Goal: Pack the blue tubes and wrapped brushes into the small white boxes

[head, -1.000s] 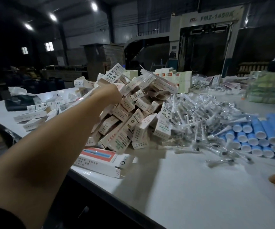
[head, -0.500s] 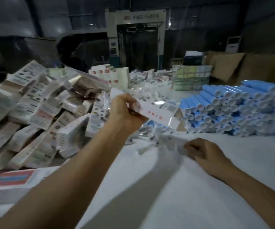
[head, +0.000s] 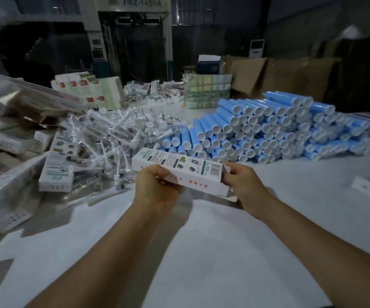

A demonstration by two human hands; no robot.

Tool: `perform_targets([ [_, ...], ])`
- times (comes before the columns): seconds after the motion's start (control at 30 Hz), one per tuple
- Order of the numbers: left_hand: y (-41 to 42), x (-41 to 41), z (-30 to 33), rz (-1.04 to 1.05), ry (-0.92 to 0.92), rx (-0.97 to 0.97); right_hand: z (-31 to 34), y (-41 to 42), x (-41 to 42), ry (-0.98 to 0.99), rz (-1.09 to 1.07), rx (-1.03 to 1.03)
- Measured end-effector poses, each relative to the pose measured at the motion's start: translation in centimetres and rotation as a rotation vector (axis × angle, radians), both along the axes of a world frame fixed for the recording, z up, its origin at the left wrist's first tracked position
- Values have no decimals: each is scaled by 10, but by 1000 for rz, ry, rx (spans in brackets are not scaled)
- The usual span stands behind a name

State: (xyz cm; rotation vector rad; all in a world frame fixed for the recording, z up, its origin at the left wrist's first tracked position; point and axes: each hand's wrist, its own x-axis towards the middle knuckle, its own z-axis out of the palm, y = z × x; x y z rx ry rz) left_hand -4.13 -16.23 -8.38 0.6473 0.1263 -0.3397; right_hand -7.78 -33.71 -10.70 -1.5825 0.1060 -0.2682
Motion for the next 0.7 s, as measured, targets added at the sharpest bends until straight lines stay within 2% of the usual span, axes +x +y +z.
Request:
perform_targets([
  [0.07,0,-3,3,84,-23,111,0,-1,0,10,-16,44],
  [0.13,4,-3,3,260,-209,447,-1,-2,0,29,-50,66],
  [0.17,8,-2,1,377,-374,721,-1,-3,1,39,-58,69],
  [0.23,13,-5,-7,501,-866,1320,-2,-3,-1,61,-51,75],
  [0.3,7,-12,-12,441,-1281,1797,-2,-2,-2,56,-39,49],
  [0.37,-4,-17,-16,287,-1461,2085,-1,0,-4,22,-12,3],
  [0.43,-8,-17,-18,206,-1472,2235,-1,1,-5,-10,29,-30],
  [0.5,-4,-16,-16,194,-1436,2299,0,0,-5,-9,56,-41],
  [0.6,2,-16,-15,166,-1417,2303,0,0,-6,-1,60,-59],
  [0.7,1,-19,-16,137,-1414,2226,1,-1,-8,49,57,-47],
])
